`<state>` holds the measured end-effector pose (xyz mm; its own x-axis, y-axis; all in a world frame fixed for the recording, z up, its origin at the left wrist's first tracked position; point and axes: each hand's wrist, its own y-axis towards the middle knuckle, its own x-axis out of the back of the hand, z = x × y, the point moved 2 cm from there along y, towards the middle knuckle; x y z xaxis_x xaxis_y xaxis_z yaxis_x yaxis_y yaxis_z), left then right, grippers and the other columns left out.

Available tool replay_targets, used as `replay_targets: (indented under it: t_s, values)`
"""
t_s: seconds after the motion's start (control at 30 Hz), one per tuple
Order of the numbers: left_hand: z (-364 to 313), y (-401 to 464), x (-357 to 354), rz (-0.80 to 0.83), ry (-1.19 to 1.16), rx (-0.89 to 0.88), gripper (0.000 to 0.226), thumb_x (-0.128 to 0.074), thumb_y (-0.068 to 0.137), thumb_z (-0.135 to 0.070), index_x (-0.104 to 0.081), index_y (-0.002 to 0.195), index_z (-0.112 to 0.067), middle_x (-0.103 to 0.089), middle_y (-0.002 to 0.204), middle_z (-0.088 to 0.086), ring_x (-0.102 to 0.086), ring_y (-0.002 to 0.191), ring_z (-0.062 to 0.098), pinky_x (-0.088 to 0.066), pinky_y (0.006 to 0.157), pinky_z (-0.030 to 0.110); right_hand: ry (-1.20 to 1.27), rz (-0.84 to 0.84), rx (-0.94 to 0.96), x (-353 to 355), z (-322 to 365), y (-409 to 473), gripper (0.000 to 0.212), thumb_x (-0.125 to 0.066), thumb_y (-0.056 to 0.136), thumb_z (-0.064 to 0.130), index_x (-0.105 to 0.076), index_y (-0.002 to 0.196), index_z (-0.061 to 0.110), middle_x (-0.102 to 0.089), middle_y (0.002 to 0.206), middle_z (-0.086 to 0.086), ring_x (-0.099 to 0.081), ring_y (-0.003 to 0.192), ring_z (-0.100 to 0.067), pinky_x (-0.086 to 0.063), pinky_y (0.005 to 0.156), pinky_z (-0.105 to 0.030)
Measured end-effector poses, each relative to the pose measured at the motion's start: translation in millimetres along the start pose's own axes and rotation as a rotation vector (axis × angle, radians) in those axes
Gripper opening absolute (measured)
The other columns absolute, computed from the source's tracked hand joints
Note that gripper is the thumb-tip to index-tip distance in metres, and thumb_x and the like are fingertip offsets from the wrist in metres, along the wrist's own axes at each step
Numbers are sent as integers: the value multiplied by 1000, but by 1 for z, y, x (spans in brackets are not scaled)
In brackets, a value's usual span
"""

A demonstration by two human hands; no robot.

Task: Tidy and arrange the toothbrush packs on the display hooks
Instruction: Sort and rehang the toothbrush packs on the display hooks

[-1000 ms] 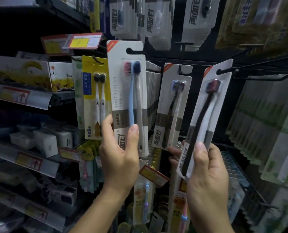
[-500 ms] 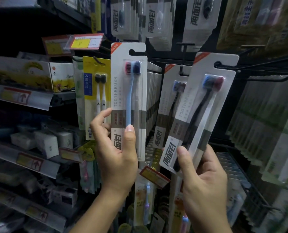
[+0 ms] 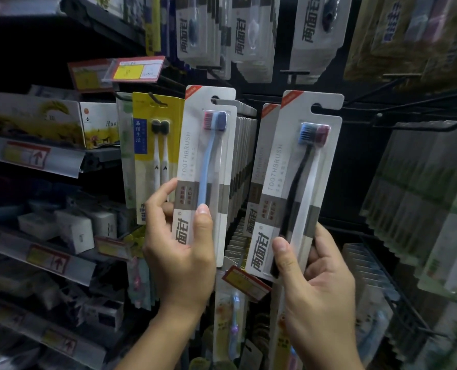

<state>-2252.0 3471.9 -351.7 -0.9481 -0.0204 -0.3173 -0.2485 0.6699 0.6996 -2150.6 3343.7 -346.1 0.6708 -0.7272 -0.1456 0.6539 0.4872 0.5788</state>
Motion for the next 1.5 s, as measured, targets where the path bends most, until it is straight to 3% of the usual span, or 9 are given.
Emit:
replay_targets:
  t_s: [0.2,0.5,0.67,0.77,0.97,1.03,1.3,1.4,1.5]
  values:
    - [0,0,-3,8,20,41,47,-63,94,-45,-57,138,-30,-65,123,4,-66,110,32,-54,92,59,6,-10,-4,-1,1,2,51,-67,89,23,-54,138,32,-80,104,5,-77,96,-13,-63,85,-31]
    - [-4,-1,-6,14,41,53,46,-62,94,-41,-58,139,-29,-62,120,-4,-62,111,26,-53,95,51,-13,41,-4,-4,2,7,46,-67,95,14,-55,135,33,-79,105,7,-77,97,-11,-63,82,-29]
    - [0,0,-8,8,-1,85,44,-63,94,-40,-57,137,-32,-52,97,-27,-59,96,15,-49,83,25,-24,45,-2,-6,1,8,45,-67,96,15,-56,137,31,-79,107,5,-77,97,-13,-64,83,-35]
    - [-2,1,-9,16,5,84,43,-62,94,-42,-57,136,-33,-54,98,-19,-60,98,19,-50,84,30,-32,41,6,-6,2,8,46,-67,96,17,-55,137,33,-78,106,5,-77,97,-14,-64,83,-38]
    - [5,2,-9,68,27,121,46,-60,92,-54,-55,136,-40,-60,108,-6,-64,105,29,-56,88,54,-45,50,8,-8,1,9,45,-67,96,17,-55,137,33,-78,107,6,-76,98,-12,-64,82,-35]
    - [7,2,-10,84,20,138,47,-61,91,-54,-55,136,-40,-60,107,-6,-66,101,27,-57,85,54,-42,51,-1,-9,0,8,44,-67,97,16,-56,134,36,-78,106,7,-76,98,-12,-64,82,-34]
    - [7,3,-11,115,-12,145,41,-62,94,-43,-53,134,-37,-60,98,-7,-67,77,10,-55,66,26,-53,25,-69,-10,-8,10,43,-66,99,20,-53,139,32,-79,106,3,-77,98,-15,-63,84,-43]
    - [8,3,-10,123,15,143,42,-61,94,-44,-52,135,-38,-60,97,-8,-67,78,11,-57,67,30,-57,21,-88,-10,-11,12,40,-65,100,19,-54,138,30,-79,105,2,-78,95,-15,-64,83,-43]
    - [13,5,-9,127,77,125,44,-59,94,-52,-50,137,-43,-60,106,-8,-67,96,21,-58,80,47,-48,14,-118,-10,-14,15,40,-64,101,20,-52,138,29,-79,105,2,-78,94,-14,-64,82,-41]
